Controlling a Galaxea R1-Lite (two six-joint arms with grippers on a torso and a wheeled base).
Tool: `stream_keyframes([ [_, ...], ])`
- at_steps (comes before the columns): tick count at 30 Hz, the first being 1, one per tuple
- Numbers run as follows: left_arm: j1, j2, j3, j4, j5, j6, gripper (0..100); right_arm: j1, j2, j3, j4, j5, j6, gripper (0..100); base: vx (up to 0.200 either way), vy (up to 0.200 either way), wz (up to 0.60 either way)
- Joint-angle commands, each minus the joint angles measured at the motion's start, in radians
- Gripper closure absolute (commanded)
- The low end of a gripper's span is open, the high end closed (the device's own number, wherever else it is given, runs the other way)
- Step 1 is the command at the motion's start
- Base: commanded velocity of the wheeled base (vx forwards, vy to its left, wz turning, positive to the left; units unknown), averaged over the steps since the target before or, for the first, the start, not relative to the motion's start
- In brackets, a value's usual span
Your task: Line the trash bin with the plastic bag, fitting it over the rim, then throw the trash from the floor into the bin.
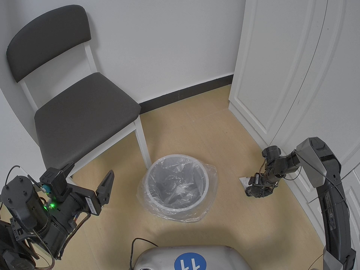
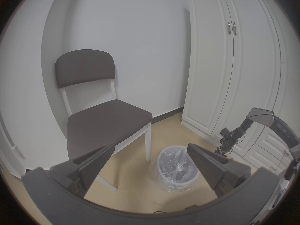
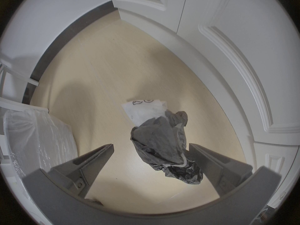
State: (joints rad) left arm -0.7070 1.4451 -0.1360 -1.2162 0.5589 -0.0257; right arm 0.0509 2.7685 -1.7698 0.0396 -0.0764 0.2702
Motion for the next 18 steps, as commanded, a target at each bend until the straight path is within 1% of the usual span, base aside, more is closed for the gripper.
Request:
stream_keyframes([
  [1,0.000,0.009,0.004,0.000,0.001,0.000,0,0.003,0.022,-0.065,0.052,-0.006,0.007,0,0.000,0.000,0.00],
  [15,0.000,0.009,0.013,0.000,0.001,-0.002,0,0.003,0.023,-0.066,0.056,-0.008,0.009,0,0.000,0.000,0.00],
  [16,0.000,0.009,0.013,0.000,0.001,0.000,0,0.003,0.023,-0.066,0.056,-0.008,0.009,100,0.000,0.000,0.00],
  [18,0.000,0.009,0.013,0.000,0.001,-0.002,0,0.003,0.023,-0.066,0.054,-0.008,0.007,100,0.000,0.000,0.00],
])
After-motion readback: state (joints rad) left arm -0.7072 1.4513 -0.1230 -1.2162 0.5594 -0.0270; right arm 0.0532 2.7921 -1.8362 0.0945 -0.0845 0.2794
